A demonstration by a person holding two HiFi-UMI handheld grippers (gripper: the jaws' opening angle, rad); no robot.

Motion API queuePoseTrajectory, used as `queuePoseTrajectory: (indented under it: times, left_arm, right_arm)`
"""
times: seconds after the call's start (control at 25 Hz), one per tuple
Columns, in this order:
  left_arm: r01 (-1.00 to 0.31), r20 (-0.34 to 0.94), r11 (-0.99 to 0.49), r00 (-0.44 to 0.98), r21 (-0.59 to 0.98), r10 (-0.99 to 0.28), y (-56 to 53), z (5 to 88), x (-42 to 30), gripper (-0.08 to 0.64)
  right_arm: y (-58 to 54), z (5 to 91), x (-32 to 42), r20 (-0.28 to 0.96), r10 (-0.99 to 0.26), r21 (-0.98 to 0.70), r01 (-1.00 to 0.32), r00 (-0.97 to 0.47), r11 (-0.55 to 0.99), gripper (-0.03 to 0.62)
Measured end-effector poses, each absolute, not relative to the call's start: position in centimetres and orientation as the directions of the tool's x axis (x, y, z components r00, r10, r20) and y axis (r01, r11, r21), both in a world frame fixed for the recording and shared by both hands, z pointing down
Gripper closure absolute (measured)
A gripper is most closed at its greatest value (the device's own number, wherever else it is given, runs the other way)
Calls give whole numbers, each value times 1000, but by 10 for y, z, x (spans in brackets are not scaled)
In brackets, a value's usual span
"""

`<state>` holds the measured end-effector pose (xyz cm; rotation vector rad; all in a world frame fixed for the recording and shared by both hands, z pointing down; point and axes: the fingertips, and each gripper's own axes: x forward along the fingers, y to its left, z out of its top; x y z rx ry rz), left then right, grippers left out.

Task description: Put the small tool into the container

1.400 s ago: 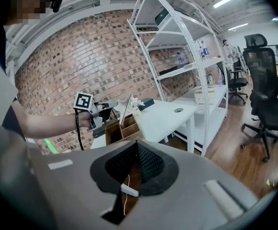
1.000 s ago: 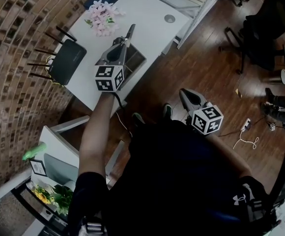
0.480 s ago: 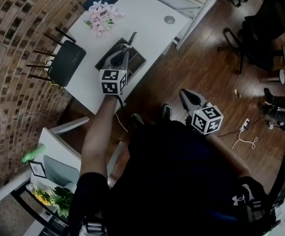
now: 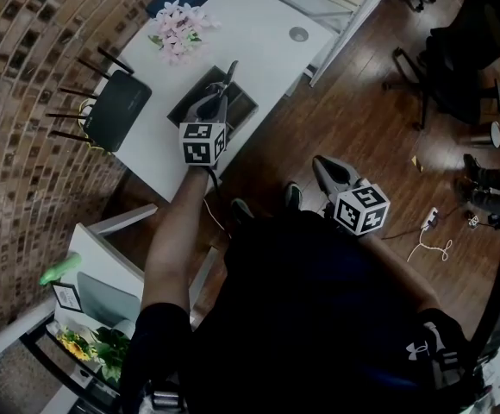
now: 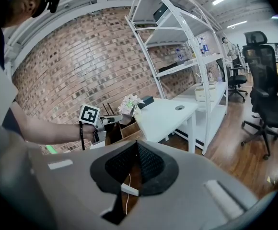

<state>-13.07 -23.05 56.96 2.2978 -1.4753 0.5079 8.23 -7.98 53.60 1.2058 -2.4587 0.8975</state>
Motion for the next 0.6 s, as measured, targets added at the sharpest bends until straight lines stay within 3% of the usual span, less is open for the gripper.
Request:
queuePoseTrajectory:
  times: [0.6]
  left_arm:
    - [-928, 514, -351, 364, 126, -777, -222, 581, -130, 529]
  right_arm:
    - [-81, 538, 81, 472, -617, -425, -776, -630, 467, 589]
